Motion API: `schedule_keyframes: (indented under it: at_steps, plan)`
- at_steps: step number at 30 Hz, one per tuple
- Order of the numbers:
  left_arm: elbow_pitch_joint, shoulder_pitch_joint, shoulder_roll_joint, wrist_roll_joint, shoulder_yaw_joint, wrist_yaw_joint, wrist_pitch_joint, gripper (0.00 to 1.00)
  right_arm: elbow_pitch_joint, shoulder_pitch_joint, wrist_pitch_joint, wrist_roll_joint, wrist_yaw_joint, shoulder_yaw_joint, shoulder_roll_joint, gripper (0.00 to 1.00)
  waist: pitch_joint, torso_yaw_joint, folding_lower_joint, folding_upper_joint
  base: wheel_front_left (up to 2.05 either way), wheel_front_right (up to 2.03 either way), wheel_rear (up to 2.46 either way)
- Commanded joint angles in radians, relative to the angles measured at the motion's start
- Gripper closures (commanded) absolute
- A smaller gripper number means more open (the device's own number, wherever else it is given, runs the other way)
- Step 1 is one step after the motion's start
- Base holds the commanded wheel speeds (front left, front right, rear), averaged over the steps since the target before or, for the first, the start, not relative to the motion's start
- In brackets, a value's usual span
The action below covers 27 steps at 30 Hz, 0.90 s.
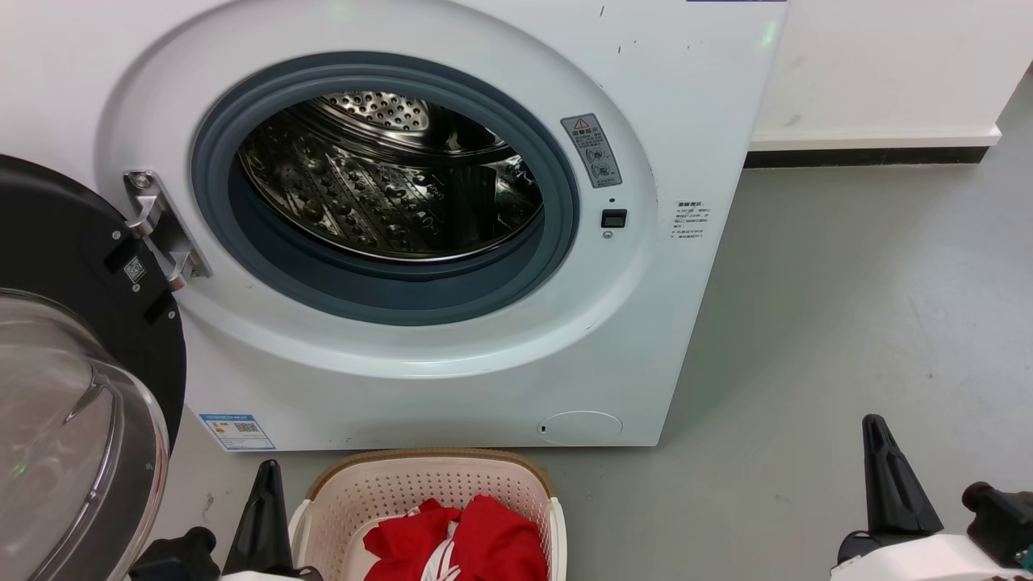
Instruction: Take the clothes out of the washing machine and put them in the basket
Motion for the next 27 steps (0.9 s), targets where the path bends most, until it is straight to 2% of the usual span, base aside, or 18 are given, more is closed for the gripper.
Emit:
schedule_keyframes:
  at_steps: [1, 27]
  plan:
    - [-0.01, -0.028, 0.001, -0.03, 0.006, -0.003, 0.006, 1.0, -0.011, -0.028, 0.005, 0.033, 0.0, -0.001, -0.005, 1.0, 0.0, 0.0, 0.0, -0.0001, 0.0, 0.0, 0.0]
    - [0.044, -0.101, 0.001, -0.459, 0.027, -0.035, 0.111, 1.0, 0.04, -0.086, 0.109, 0.479, 0.0, -0.008, -0.011, 1.0, -0.001, 0.007, 0.0, -0.0001, 0.0, 0.0, 0.0]
